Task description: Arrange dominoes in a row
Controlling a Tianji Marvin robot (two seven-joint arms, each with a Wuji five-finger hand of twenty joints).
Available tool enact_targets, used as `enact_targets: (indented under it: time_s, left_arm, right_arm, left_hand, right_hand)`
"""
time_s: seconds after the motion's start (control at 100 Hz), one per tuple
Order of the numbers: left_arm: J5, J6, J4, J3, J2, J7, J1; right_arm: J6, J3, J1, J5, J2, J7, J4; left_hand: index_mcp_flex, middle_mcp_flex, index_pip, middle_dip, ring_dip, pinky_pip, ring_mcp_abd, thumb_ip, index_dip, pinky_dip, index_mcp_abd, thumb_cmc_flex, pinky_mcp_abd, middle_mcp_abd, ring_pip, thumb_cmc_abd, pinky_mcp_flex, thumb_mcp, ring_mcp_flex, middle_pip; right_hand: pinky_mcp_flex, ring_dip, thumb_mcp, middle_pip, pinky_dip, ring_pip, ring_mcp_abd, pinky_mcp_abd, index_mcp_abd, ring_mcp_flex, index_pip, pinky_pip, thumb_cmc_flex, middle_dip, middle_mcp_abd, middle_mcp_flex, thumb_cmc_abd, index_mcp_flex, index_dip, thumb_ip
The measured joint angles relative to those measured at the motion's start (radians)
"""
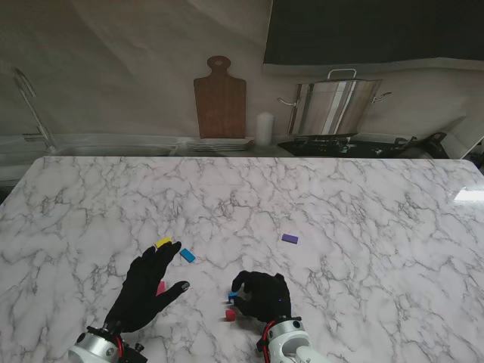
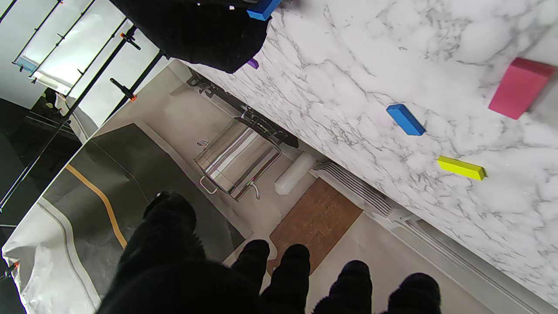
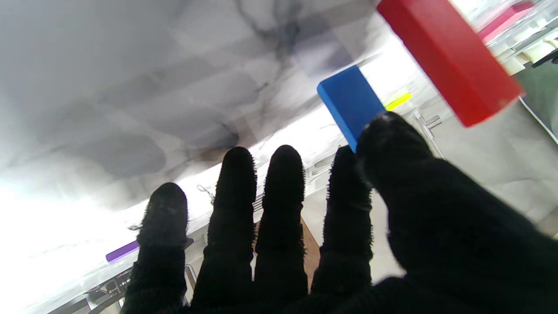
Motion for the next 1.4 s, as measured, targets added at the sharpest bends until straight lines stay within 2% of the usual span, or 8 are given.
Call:
enact_targets:
  time_s: [0.32,0.85,1.16,1.4]
  left_arm:
    - [0.0,0.0,0.0,0.0,0.0,0.0,0.0]
    - [0.0,0.0,-0.001,0.0,0.0,0.0,0.001]
    - [0.0,0.001,-0.001,0.001,0.0,0.0,0.001]
    - [0.0,0.001,-0.001,0.002,0.0,0.0,0.001]
  right_arm:
    - [0.0,0.0,0.0,0.002,0.0,0.0,0.0]
    - [-0.001,0.0,-0.002,0.002,0.0,0.002,-0.004]
    - [-0.001,-0.003,-0.002,0.003,0.0,0.002,-0.004]
    - [-0.001,-0.003,-0.002,0.003,0.0,0.003,-0.004]
  left_hand:
    - [0.0,0.0,0.0,0.0,0.0,0.0,0.0,0.0,0.0,0.0,0.0,0.0,0.0,0.0,0.0,0.0,0.0,0.0,0.0,0.0]
    - [0.0,0.0,0.0,0.0,0.0,0.0,0.0,0.0,0.0,0.0,0.0,0.0,0.0,0.0,0.0,0.0,0.0,0.0,0.0,0.0]
    - [0.0,0.0,0.0,0.0,0.0,0.0,0.0,0.0,0.0,0.0,0.0,0.0,0.0,0.0,0.0,0.0,0.0,0.0,0.0,0.0]
    - [0.0,0.0,0.0,0.0,0.0,0.0,0.0,0.0,0.0,0.0,0.0,0.0,0.0,0.0,0.0,0.0,0.0,0.0,0.0,0.0]
  right_hand:
    - [0.0,0.0,0.0,0.01,0.0,0.005,0.0,0.0,0.0,0.0,0.04,0.0,0.0,0.007,0.0,0.0,0.0,0.0,0.063,0.0]
    - [0.0,0.001,0.0,0.011,0.0,0.006,0.0,0.0,0.0,0.0,0.041,0.0,-0.013,0.007,0.0,0.0,0.0,0.0,0.078,0.0]
    - [0.0,0.001,0.0,0.02,0.001,0.006,0.0,0.0,0.0,0.0,0.075,0.0,-0.013,0.007,0.0,0.0,0.0,0.007,0.138,0.0]
    - [0.0,0.001,0.0,0.02,0.001,0.006,0.0,0.0,0.0,0.0,0.075,0.0,-0.013,0.002,-0.001,0.0,0.0,0.007,0.141,0.0]
